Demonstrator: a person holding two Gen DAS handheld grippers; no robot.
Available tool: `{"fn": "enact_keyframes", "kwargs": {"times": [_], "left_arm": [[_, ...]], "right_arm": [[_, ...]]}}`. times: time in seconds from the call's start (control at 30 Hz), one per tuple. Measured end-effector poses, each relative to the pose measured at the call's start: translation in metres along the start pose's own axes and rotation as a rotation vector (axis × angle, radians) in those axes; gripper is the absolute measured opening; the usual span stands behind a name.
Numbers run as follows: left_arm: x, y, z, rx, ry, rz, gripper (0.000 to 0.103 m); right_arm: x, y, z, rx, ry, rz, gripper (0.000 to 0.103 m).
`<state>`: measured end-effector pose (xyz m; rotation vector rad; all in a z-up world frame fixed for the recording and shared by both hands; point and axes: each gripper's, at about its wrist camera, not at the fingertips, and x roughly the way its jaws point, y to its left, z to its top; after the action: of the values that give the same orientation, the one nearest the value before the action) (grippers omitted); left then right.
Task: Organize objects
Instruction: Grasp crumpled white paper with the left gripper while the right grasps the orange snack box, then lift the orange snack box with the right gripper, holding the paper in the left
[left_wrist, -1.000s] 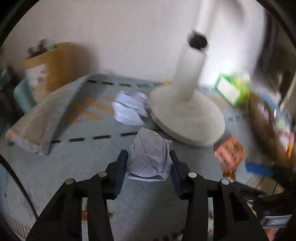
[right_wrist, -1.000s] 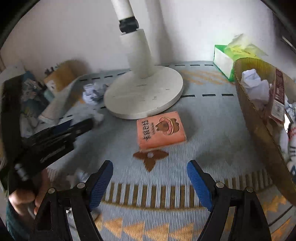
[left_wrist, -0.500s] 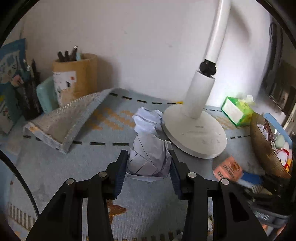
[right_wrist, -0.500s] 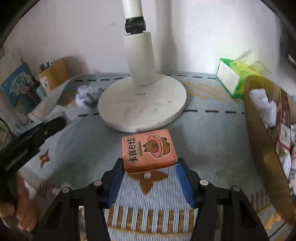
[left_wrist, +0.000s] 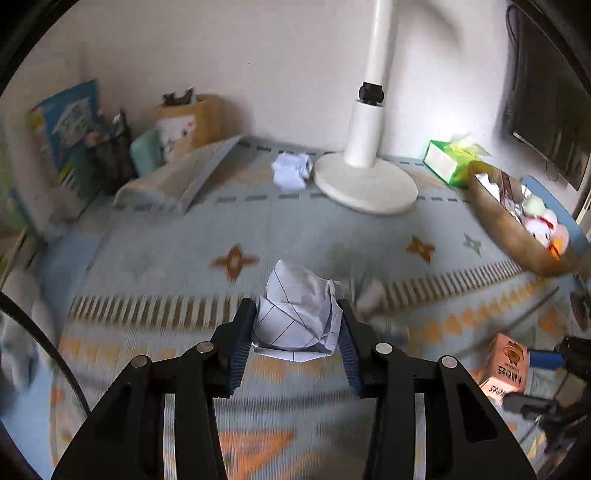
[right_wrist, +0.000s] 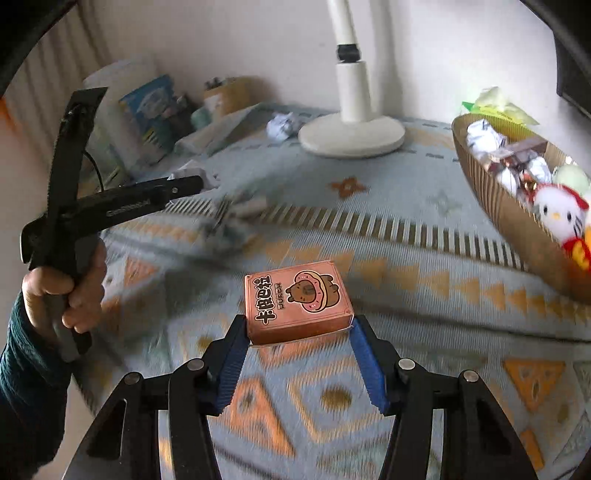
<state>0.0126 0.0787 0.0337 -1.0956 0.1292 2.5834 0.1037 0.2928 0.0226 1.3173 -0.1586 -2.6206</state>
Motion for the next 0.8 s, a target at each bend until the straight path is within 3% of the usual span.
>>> {"fn": "enact_keyframes", "kwargs": {"times": [0.1,0.2,0.37,0.47,0.6,0.7,0.8], "left_arm": [[-0.005,0.008,-0.022,-0.041,0.024,0.03,0.04],[-0.004,0.021,-0.034,-0.124,0.024,-0.014,0.04],[-0.007,0.027,-0.038,-0.162,-0.004,-0.056,0.04],[-0.007,0.026,-0.04,-0.167,0.001,-0.047,0.04],[-0.006,0.024,-0.04,-0.158,0.004,-0.035,0.04],[-0.006,0.024,-0.04,-0.159,0.007,-0.032,0.04],[-0.006,0.025,-0.04,-0.161,0.007,-0.035,0.04]], "right_arm": [[-0.009,0.0,-0.016,-0.056,0.015,0.033,0.055],[-0.011,-0.004,-0.023,-0.118,0.035,0.048,0.055],[-0.011,-0.018,-0.024,-0.176,0.049,-0.034,0.055],[-0.013,-0.035,-0.025,-0.112,0.038,-0.094,0.056],[-0.018,-0.058,-0.036,0.042,0.014,-0.079,0.057],[-0.027,-0.061,-0.044,0.095,-0.019,-0.071,0.073],[-0.036,-0.061,-0.05,0.134,-0.038,-0.092,0.075]]}}
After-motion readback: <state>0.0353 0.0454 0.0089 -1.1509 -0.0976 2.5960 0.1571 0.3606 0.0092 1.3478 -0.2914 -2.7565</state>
